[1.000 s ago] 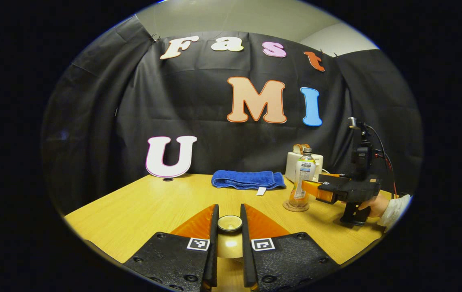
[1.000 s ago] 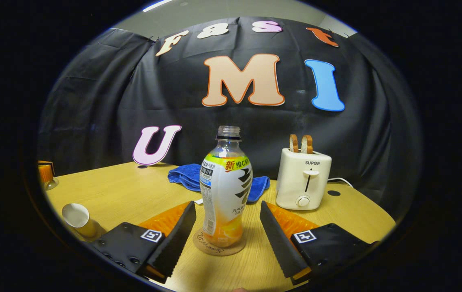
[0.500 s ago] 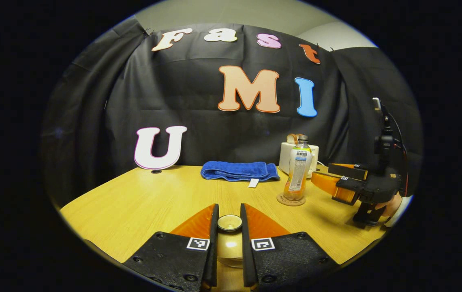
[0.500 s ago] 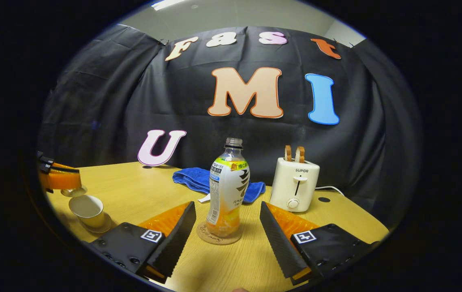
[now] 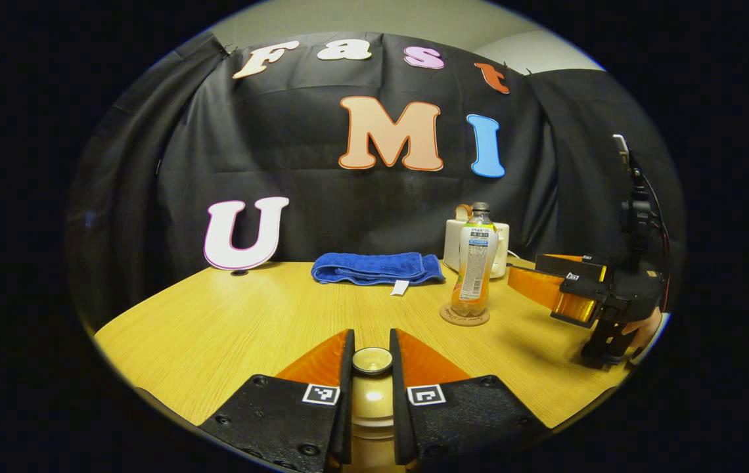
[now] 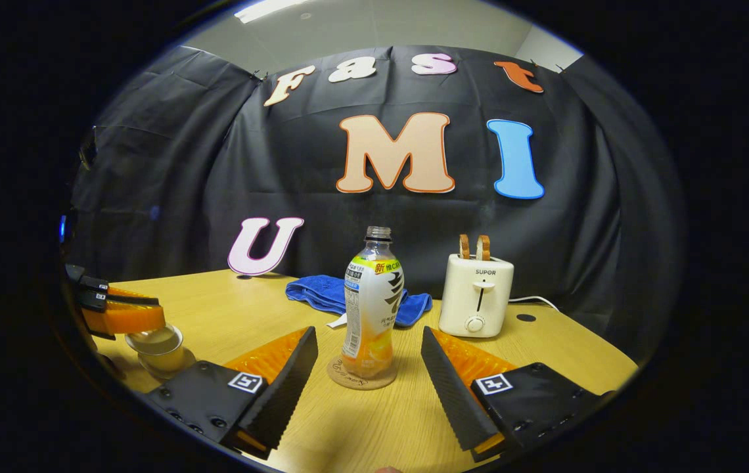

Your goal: Open the teacup lid with one hand, grasp the water bottle and pour water into the teacup with the other hand; after pouring, place the water bottle on the coaster and then close the teacup lid.

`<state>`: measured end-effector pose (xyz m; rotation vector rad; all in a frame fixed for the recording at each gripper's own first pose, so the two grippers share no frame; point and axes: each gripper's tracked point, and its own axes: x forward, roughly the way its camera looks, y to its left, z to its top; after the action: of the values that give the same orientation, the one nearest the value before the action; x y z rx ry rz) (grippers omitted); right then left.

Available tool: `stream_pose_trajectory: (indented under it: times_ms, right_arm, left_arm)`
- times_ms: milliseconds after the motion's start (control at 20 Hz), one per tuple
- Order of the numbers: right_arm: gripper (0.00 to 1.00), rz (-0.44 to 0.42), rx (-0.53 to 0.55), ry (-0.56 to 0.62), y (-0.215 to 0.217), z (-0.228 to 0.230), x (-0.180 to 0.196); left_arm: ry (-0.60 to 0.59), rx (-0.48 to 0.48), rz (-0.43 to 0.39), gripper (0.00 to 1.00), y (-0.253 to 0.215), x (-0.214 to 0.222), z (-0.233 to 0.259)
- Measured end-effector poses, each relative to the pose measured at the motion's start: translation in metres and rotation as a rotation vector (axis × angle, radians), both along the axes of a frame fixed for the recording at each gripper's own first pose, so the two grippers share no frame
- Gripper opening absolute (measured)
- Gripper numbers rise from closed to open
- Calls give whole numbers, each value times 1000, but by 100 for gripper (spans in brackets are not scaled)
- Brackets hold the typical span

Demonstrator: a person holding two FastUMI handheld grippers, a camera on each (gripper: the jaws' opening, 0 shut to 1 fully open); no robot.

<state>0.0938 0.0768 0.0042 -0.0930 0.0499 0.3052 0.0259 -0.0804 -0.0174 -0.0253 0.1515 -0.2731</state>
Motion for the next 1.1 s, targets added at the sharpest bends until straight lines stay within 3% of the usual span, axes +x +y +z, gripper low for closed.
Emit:
stream_pose_trajectory:
  times_ms: [300, 350, 550, 700, 850, 950, 1100]
  right_arm:
    - [100, 17, 1, 1, 4, 0, -7]
    - [95, 19, 2, 2, 5, 1, -8]
    - [100, 25, 13, 6, 8, 1, -16]
    - [100, 21, 36, 8, 8, 6, -26]
    - [100, -1, 73, 9, 4, 13, -44]
    - [96, -25, 83, 11, -2, 11, -54]
    - [100, -54, 83, -9, -10, 13, -75]
  left_arm:
    - [-3, 26, -1, 25, -5, 0, -4]
    - [-3, 30, -2, 25, -5, 0, -4]
    - [-13, 34, 15, 32, -3, 0, -2]
    - [-43, 37, 49, 76, 3, -3, 7]
    - [-100, 35, 79, 87, 4, -11, 23]
    - [-127, 32, 84, 88, -1, -19, 30]
    - [-142, 20, 77, 88, -11, -30, 32]
